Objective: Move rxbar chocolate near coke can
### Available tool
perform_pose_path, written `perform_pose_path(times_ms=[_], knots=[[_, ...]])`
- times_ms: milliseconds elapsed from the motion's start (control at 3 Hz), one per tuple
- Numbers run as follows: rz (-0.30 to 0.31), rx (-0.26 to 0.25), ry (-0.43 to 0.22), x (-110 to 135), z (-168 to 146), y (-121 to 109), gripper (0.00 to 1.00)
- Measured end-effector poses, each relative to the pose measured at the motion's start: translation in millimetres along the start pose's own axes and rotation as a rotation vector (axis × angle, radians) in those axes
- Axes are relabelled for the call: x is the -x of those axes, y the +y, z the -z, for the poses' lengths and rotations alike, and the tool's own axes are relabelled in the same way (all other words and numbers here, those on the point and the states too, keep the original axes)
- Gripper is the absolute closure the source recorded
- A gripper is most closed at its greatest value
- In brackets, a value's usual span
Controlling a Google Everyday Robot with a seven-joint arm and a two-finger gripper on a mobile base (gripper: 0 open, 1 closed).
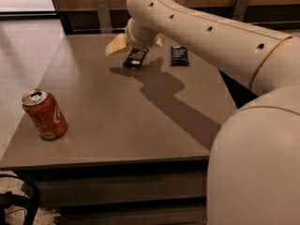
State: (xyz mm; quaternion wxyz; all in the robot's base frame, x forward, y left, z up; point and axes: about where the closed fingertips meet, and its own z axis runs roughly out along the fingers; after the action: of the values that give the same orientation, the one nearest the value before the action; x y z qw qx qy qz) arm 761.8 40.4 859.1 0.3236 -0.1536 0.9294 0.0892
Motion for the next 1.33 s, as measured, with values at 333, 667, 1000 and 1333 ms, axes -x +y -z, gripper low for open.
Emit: perform_pose_path(times_ms=[333, 667, 1000, 1333], knots=[[-0.027, -0.017, -0.001, -4.3, -11.7, -3.0, 0.00], [-0.016, -0.031, -0.015, -4.3, -27.7, 4.1, 0.00], [0.024, -0.053, -0.033, 2.1, -42.8, 16.3, 0.00], [0.046, -0.083, -0.037, 3.0, -58.8, 22.5, 0.00]])
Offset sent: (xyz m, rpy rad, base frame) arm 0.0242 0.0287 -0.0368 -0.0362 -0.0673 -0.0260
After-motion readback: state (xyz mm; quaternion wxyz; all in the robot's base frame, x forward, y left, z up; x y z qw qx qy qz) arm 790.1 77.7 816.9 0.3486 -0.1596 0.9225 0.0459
